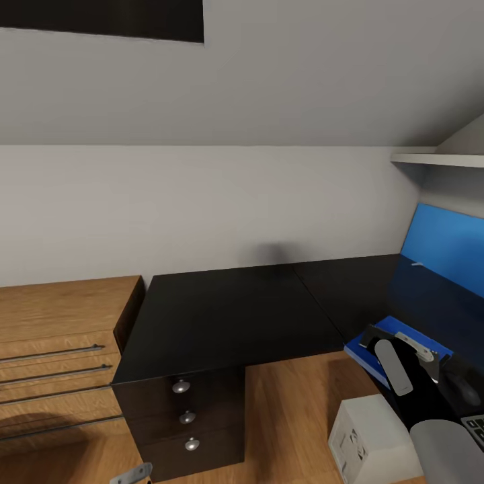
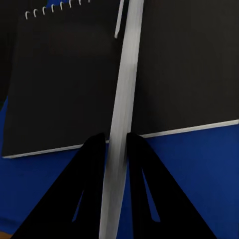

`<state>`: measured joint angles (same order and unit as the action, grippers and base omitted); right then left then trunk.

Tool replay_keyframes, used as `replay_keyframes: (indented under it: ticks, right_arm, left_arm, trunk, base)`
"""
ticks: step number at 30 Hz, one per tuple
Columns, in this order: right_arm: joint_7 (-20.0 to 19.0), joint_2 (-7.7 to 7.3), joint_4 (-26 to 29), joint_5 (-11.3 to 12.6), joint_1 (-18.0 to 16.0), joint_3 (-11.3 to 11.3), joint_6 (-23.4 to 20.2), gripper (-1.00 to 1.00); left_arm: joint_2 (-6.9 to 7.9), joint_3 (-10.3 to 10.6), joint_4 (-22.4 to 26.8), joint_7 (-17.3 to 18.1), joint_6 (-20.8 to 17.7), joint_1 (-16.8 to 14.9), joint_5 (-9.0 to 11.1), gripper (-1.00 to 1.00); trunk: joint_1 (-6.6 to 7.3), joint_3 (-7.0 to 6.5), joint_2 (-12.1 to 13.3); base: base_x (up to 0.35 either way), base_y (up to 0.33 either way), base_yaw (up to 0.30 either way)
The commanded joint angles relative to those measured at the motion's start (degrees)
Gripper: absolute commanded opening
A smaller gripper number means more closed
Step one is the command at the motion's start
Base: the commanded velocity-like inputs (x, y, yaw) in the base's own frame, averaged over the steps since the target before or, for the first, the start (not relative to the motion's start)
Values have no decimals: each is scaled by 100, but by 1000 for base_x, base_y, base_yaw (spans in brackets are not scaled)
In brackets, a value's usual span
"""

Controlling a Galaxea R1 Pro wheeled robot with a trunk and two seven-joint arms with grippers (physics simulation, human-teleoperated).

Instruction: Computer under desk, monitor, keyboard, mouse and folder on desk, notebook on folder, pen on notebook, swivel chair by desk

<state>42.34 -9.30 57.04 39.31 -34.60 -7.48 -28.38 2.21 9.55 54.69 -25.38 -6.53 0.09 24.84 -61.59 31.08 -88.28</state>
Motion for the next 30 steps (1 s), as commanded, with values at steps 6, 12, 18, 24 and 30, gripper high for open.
replay_keyframes:
  ticks: [6,12,18,24,30]
  right_arm:
    - [29,-1,9,41,-3,1,-19,-100]
    - [29,-1,9,41,-3,1,-19,-100]
    - [29,-1,9,41,-3,1,-18,-100]
    - [29,-1,9,41,-3,1,-18,-100]
    - [29,-1,9,41,-3,1,-18,-100]
  left_arm:
    - [1,28,-34,-46,-24,0,31,100]
    - [-1,29,-53,-46,-24,0,29,100]
    - [-1,29,-54,-46,-24,0,29,100]
    - [-1,29,-55,-46,-24,0,29,100]
    - [-1,29,-55,-46,-24,0,29,100]
  trunk:
    - [0,5,-3]
    - [22,-13,37]
    - [153,-121,278]
    - [197,-156,358]
    - [197,-156,358]
  base:
    - [4,0,0]
    - [0,0,0]
    - [0,0,0]
    - [0,0,0]
    - [112,-11,0]
